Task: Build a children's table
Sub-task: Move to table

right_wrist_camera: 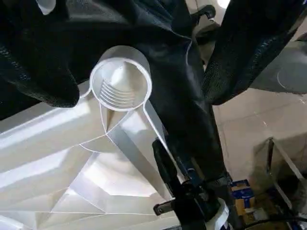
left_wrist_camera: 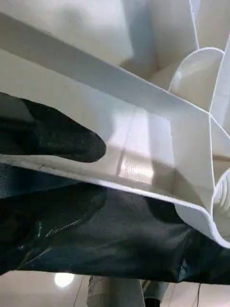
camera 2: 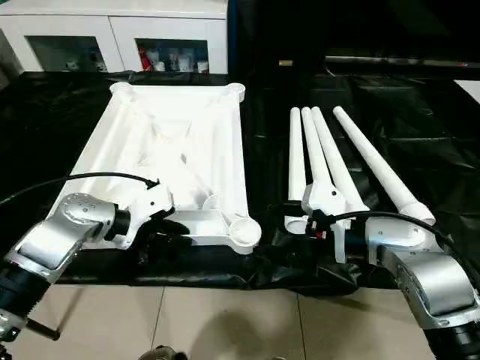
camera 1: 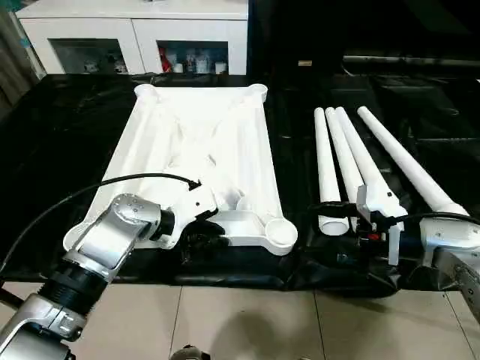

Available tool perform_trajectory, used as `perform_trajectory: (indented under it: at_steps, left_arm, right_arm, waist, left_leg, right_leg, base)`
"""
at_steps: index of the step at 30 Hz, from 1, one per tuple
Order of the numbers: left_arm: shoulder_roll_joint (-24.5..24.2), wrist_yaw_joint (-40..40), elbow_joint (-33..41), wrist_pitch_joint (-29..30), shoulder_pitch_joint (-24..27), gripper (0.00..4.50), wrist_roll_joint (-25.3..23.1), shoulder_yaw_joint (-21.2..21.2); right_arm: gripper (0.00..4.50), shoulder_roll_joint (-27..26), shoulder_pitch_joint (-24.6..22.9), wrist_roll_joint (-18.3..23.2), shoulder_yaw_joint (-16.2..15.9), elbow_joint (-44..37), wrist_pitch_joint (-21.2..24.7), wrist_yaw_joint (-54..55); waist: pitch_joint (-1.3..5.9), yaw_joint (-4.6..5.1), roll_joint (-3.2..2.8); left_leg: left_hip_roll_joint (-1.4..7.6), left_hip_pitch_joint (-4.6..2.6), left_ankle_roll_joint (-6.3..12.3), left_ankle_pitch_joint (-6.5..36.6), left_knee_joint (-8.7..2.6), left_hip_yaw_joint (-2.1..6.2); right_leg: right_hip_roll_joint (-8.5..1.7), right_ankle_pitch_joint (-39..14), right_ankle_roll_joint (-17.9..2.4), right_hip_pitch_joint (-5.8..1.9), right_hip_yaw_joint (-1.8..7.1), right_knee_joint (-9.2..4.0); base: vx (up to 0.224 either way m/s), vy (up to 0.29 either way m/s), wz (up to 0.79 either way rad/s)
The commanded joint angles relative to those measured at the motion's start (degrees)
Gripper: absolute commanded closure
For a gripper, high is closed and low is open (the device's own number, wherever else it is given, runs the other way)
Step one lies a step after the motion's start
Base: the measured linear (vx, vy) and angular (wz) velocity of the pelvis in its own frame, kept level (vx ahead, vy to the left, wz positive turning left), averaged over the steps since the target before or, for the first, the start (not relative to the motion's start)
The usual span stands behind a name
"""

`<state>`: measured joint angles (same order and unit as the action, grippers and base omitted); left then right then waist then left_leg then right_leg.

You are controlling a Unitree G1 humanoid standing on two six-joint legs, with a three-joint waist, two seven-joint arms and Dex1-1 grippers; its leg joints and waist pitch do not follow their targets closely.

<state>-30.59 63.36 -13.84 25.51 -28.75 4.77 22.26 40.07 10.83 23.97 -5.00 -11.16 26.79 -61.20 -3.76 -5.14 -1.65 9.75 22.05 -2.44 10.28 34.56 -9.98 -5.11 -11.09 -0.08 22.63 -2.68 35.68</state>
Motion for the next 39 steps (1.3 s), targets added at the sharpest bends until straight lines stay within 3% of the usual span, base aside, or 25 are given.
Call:
perform_trajectory:
  at_steps: [1,5,10,16,21,27,29,33,34,38,39]
  left_arm:
    - [-0.13,0.40,-0.57,-1.36,-0.16,3.73,-0.73,0.25]
    - [-0.18,-0.06,-1.40,-2.60,0.08,4.08,-1.90,0.96]
    - [0.58,-2.88,-4.16,-5.53,-0.80,4.33,-3.42,0.32]
    - [2.02,-9.49,-12.64,-15.17,-5.61,4.45,-5.23,-3.34]
    - [1.69,-10.05,-17.44,-18.88,-8.96,4.45,-5.47,-4.50]
    - [1.77,-8.60,-22.95,-25.28,-11.24,4.45,-4.78,-5.04]
    - [2.25,-7.56,-24.30,-27.26,-11.71,4.02,-4.26,-5.64]
    - [2.11,-4.54,-25.49,-28.01,-12.55,3.65,-3.31,-5.93]
    - [1.90,-4.28,-25.33,-28.11,-12.56,3.53,-3.26,-5.90]
    - [1.10,-3.54,-22.12,-26.97,-12.18,3.21,-0.60,-8.35]
    - [1.13,-3.57,-20.72,-25.43,-12.11,3.21,1.02,-9.83]
  right_arm:
    - [0.00,0.41,-0.17,-0.71,-0.59,-1.43,-0.70,-0.17]
    - [0.00,-0.02,-0.24,-0.82,-0.77,-1.83,-0.72,0.47]
    - [0.00,-0.41,-0.19,-0.97,-0.64,-1.80,-0.93,1.04]
    - [0.00,-0.95,0.16,-1.40,-0.90,-1.42,-1.31,1.92]
    - [0.00,-1.17,0.54,-1.90,-0.87,-1.04,-1.44,2.78]
    - [0.00,-1.49,0.49,-2.24,-0.74,-1.11,-1.73,3.29]
    - [0.00,-1.72,0.22,-2.31,-0.74,-1.47,-1.62,3.50]
    - [0.00,-2.17,0.09,-2.58,-0.89,-2.03,-0.39,5.30]
    - [0.00,-2.25,0.11,-2.59,-0.89,-2.15,0.13,5.73]
    - [0.00,-4.65,1.65,-2.23,-0.14,-2.66,5.42,11.19]
    - [0.00,-5.97,3.25,-2.99,0.20,-1.83,8.72,14.64]
  waist:
    - [4.40,-0.12,0.34]
    - [4.42,0.00,0.06]
    - [4.42,0.26,0.17]
    - [4.52,0.58,0.47]
    - [4.60,0.83,0.11]
    - [4.84,0.19,-0.12]
    - [4.83,0.00,-0.12]
    - [4.66,-0.39,-0.42]
    - [4.57,-0.41,-0.27]
    - [4.39,-0.08,-0.27]
    - [4.40,-0.09,-0.72]
  left_leg:
    - [2.81,-0.91,2.66,10.09,-3.90,0.91]
    - [2.87,-0.85,2.79,9.94,-3.91,0.96]
    - [2.77,-0.83,2.62,10.64,-3.87,0.93]
    - [2.54,-0.43,2.13,10.58,-3.77,1.07]
    - [2.57,-0.68,2.66,10.00,-3.61,0.95]
    - [2.84,-0.79,3.18,9.04,-3.48,1.00]
    - [2.84,-0.82,3.22,9.25,-3.45,0.91]
    - [2.97,-1.12,2.40,10.86,-3.59,0.88]
    - [2.92,-1.10,1.89,11.76,-3.69,0.87]
    - [2.84,-1.09,0.07,13.59,-4.02,1.01]
    - [2.86,-1.23,-0.36,13.57,-4.00,1.06]
  right_leg:
    - [-3.14,-9.76,-12.96,-2.59,2.17,-4.32]
    - [-3.10,-8.70,-13.44,-2.67,2.08,-4.18]
    - [-3.03,-9.02,-13.35,-2.73,2.06,-4.33]
    - [-3.02,-11.03,-11.67,-3.01,1.93,-4.38]
    - [-2.88,-8.78,-12.95,-2.65,1.90,-4.28]
    - [-3.05,-3.59,-14.75,-2.73,1.92,-3.64]
    - [-3.05,-3.03,-15.00,-2.68,1.94,-3.63]
    - [-3.19,-4.67,-15.39,-2.56,1.99,-3.79]
    - [-3.19,-5.88,-15.17,-2.59,2.00,-3.83]
    - [-3.28,-11.04,-13.65,-2.61,2.07,-4.11]
    - [-3.26,-11.12,-13.66,-2.49,2.09,-4.01]
  base:
    - [0.000,0.000,0.00]
    - [0.000,0.000,0.00]
    - [0.000,0.000,0.00]
    - [0.000,0.000,0.00]
    - [0.000,0.000,0.00]
    - [0.000,0.000,0.00]
    - [0.000,0.000,0.00]
    - [0.000,0.000,0.00]
    - [0.000,0.000,0.00]
    - [0.000,0.000,0.00]
    - [0.000,0.000,0.00]
